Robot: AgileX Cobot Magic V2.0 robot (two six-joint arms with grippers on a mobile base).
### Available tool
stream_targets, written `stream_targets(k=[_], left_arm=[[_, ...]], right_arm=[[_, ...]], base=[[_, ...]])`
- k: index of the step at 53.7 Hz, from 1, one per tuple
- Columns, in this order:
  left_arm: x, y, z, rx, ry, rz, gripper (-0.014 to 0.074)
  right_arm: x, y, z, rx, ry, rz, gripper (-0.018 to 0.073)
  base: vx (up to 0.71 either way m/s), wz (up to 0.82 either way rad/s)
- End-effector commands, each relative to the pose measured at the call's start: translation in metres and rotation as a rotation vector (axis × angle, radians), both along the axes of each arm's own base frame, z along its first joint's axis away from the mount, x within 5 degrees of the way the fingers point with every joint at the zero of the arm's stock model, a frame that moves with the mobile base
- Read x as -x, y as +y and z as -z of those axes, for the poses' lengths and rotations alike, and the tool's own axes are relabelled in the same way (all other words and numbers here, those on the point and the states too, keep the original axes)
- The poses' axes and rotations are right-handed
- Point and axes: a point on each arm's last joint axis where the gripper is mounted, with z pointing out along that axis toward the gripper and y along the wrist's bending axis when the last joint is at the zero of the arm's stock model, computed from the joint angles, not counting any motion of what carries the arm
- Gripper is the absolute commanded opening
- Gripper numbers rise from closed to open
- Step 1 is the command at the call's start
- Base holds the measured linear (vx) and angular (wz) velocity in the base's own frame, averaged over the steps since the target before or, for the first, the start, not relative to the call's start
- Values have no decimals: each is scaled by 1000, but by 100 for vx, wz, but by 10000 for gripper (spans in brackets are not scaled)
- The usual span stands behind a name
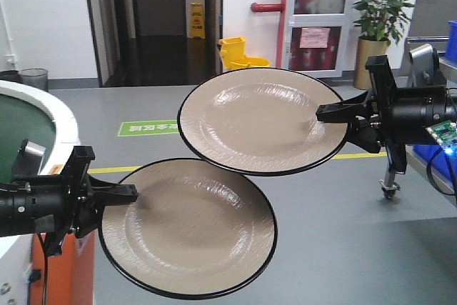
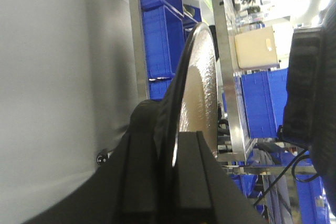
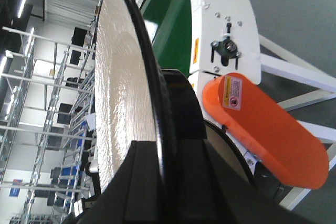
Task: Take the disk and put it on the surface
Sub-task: 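Drive the base to the steel counter holding both plates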
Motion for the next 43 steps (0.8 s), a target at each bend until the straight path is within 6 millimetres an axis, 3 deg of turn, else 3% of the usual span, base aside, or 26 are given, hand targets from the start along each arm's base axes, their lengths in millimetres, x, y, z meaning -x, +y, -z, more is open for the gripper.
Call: stream_targets(k=[1,43], left_arm=[[7,-4,-35,145,-69,-3,-4],[7,-4,-35,145,-69,-3,-4]], right_arm=[[16,1,-44,-125,-117,17,-8],[16,1,-44,-125,-117,17,-8]], base=[[11,-22],[20,-20]])
